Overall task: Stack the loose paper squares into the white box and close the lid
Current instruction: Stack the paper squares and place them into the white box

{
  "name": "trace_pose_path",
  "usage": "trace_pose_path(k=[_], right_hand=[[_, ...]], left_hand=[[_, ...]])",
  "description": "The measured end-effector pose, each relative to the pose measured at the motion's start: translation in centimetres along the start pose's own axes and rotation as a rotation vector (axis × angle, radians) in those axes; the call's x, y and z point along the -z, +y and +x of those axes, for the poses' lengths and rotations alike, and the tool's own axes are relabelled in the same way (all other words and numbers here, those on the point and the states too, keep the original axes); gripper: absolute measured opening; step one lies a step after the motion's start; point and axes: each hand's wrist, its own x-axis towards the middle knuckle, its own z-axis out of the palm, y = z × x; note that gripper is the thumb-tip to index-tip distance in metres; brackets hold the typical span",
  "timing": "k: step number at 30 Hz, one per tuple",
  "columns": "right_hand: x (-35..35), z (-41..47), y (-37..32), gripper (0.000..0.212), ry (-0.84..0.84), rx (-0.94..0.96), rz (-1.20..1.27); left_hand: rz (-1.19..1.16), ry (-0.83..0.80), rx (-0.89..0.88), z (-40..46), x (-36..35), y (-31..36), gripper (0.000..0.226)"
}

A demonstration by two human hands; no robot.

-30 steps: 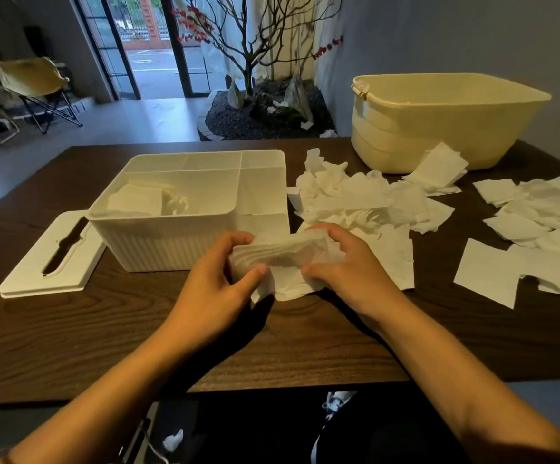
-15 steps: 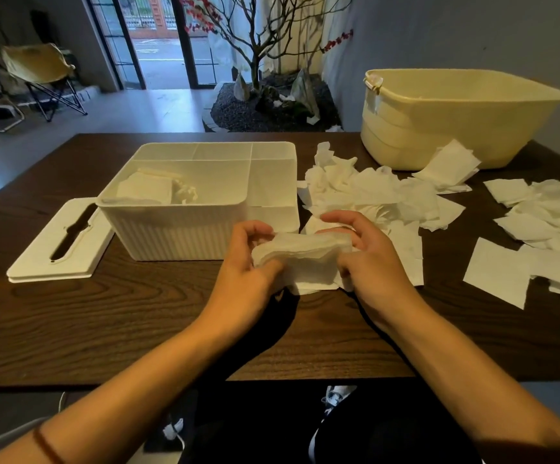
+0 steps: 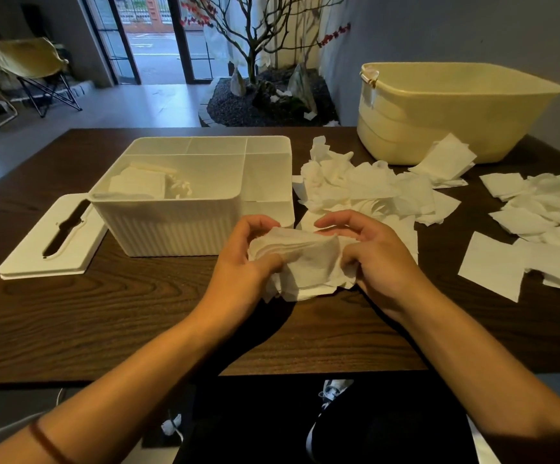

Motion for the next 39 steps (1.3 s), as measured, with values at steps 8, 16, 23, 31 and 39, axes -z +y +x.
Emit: trace_pose_path(k=[8, 16, 23, 31, 39], right_hand=[[0.2, 0.3, -1.0, 0.047, -0.059, -0.077, -0.144], [0.5, 0.7, -0.8, 0.037, -0.037, -0.356, 0.096], [1.0, 0.3, -1.4, 0.043, -0.066, -0.394, 0.101], [0.7, 0.2, -0.5, 0.04, -0.069, -0.263, -0.079], [0.6, -0.3, -0.1, 0.037, -0.145, -0.105, -0.202]], left_hand=[[0.267, -0.105, 0.038, 1.0, 2.9, 2.3, 0.031], [1.12, -0.04, -0.393, -0.6, 3.0, 2.3, 0.047], [1.277, -0.248, -0.397, 0.2, -0.1, 1.4, 0.051], [0.838, -0.218, -0.207, 1.2, 1.3, 2.1, 0.023], [0.542, 0.096, -0.166, 1.2, 1.7, 1.2, 0.028]])
